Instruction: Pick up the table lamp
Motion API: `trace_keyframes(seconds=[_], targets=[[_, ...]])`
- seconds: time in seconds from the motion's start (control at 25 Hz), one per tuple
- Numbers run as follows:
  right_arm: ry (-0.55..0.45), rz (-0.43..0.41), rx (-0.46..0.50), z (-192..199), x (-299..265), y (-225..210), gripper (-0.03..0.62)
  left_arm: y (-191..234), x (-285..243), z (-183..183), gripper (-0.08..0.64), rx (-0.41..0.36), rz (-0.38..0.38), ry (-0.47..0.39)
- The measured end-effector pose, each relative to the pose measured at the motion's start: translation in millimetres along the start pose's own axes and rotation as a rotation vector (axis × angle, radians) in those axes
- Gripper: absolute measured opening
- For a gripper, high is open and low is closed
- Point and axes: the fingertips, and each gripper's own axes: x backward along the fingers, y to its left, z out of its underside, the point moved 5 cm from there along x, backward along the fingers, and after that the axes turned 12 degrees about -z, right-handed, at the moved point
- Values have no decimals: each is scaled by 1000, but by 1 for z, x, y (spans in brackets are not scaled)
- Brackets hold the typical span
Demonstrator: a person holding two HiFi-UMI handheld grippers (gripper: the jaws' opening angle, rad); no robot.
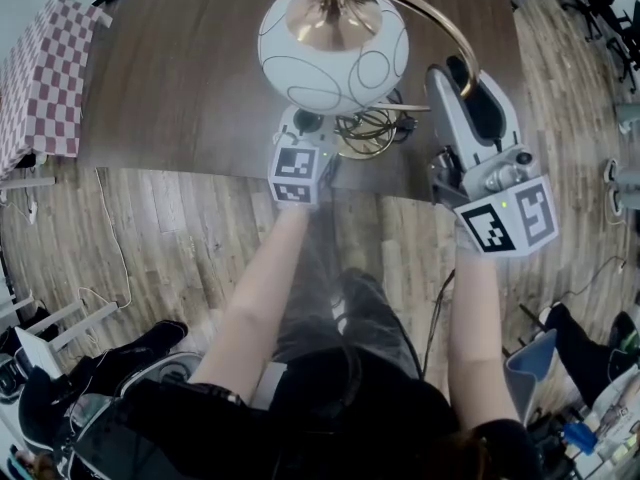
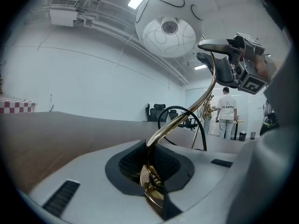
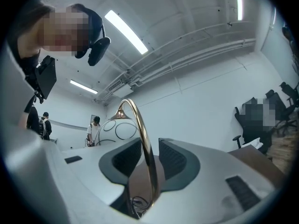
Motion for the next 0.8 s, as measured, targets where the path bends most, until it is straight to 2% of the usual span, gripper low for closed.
trace_keyframes(seconds=[0.08, 0.2, 0.8], targets=[[-2, -3, 7, -2, -2, 1, 121, 0, 0, 0, 26, 1, -1, -2], [-8, -2, 25, -7, -3, 1, 61, 0, 0, 0, 26, 6, -3, -5], [-13, -51, 123, -29, -13, 12, 17, 0, 0, -1, 26, 4, 9, -8]])
